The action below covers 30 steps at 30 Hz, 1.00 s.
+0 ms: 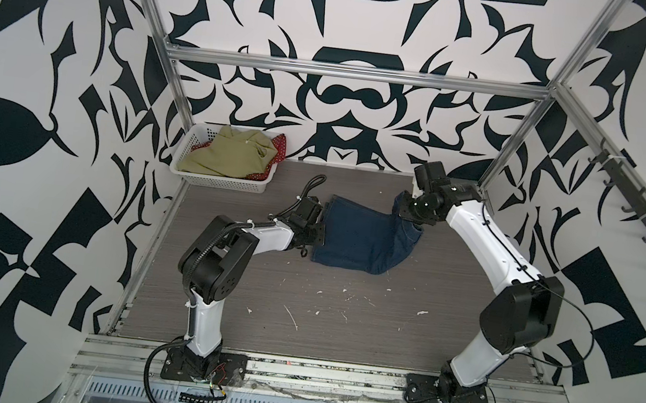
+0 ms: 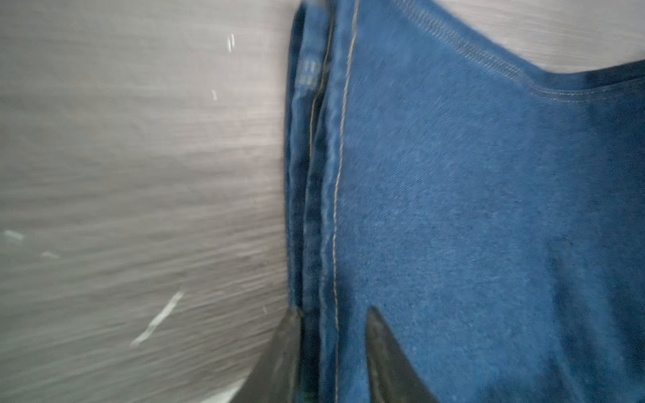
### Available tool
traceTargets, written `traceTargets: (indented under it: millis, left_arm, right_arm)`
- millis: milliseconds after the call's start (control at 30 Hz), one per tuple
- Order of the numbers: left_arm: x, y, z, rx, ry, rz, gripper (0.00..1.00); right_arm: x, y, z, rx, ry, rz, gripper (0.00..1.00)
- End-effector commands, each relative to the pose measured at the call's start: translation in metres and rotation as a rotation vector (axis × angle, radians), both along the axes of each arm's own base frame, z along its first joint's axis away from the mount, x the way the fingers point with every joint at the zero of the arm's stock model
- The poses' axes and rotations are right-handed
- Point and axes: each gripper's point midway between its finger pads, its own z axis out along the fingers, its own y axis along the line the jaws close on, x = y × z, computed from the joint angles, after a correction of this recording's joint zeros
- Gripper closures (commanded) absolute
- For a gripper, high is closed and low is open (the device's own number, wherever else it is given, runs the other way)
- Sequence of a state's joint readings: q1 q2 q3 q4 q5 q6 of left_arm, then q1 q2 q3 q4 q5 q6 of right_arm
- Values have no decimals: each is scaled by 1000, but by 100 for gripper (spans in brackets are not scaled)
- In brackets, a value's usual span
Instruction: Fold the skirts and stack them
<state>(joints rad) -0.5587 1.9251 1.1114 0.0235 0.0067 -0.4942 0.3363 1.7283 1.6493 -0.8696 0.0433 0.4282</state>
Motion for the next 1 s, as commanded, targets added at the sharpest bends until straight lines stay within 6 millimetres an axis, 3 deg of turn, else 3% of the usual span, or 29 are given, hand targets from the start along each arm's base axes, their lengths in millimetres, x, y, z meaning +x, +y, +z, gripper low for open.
traceTargets:
  millis: [0, 167, 433, 600, 800, 967]
  left_arm:
    - [-6, -5, -10, -36, 29, -8, 70]
    - [-5, -6, -9, -51, 18, -5, 72]
    - [-5, -7, -16, -81, 18, 15, 73]
    - [-8, -6, -20, -88, 21, 19, 74]
    - [-9, -11, -27, -112, 33, 11, 75]
    - [-7, -11, -27, -114, 32, 14, 76]
  right_arm:
    - [6, 21, 12, 22, -27, -1, 100]
    - [12, 56, -3, 95, 10, 4, 100]
    - [20, 109, -11, 246, 20, 34, 100]
    - [21, 132, -22, 303, 47, 46, 100]
    - [26, 157, -22, 361, 23, 64, 100]
    - [27, 165, -38, 366, 48, 68, 100]
